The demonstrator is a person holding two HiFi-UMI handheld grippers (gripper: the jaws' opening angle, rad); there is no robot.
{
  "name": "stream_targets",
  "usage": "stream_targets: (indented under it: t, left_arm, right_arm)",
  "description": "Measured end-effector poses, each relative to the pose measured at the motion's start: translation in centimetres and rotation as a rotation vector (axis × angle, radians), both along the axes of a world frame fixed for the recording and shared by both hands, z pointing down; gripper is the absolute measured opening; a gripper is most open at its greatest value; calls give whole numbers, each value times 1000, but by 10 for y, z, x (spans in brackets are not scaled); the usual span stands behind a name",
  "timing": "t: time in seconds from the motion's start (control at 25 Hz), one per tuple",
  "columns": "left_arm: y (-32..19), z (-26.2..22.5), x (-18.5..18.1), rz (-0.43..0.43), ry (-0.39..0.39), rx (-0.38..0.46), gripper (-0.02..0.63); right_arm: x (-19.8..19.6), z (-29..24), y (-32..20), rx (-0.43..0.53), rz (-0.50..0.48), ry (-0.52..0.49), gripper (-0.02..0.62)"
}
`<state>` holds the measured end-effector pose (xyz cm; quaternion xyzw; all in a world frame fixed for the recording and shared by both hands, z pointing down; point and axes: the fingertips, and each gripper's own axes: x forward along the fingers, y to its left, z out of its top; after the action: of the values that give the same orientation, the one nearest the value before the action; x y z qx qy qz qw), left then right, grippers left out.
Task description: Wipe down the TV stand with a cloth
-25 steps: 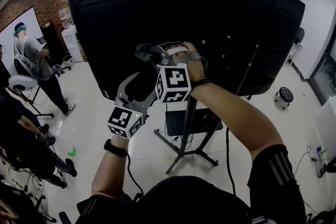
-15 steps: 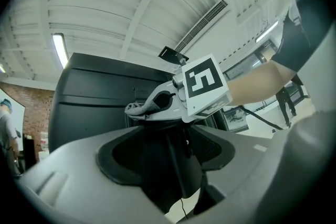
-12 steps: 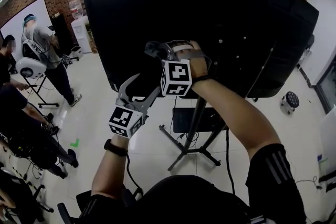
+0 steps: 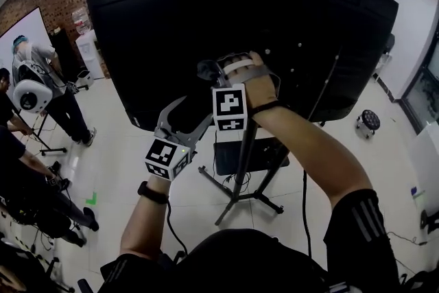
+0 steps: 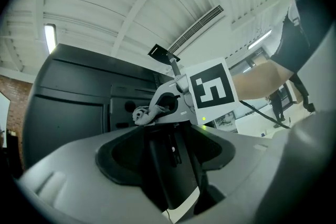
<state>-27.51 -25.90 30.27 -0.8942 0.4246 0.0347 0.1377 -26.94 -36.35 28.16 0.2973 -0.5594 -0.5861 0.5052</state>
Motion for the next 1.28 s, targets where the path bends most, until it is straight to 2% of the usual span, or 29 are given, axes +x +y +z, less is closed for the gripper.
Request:
stream_targets:
  t: [0.16, 0.24, 0.52, 0.64, 0.8, 1.04, 1.28]
  left_arm:
    - [-4, -5, 12, 29, 15, 21, 302]
    - [-6, -6, 17, 34, 21, 24, 302]
    - [-1, -13, 33, 49, 20, 38, 302]
    - [3, -22, 38, 46, 28, 54, 302]
    - [2, -34, 50, 37, 18, 77, 302]
    - [-3, -60, 76, 29, 9, 141, 302]
    - [-8, -78, 101, 18, 18, 156, 302]
  right_arm:
    - [13, 0, -1, -1, 31, 9, 21]
    - [15, -3, 5, -15, 7, -24, 21]
    - [29, -40, 60, -151, -197, -363, 21]
    - [51, -58, 74, -148, -251, -467, 21]
    - [84, -78, 76, -117, -293, -557, 21]
    - [131, -109, 63, -143, -328, -715, 23]
    - [153, -126, 38, -164, -339, -757, 23]
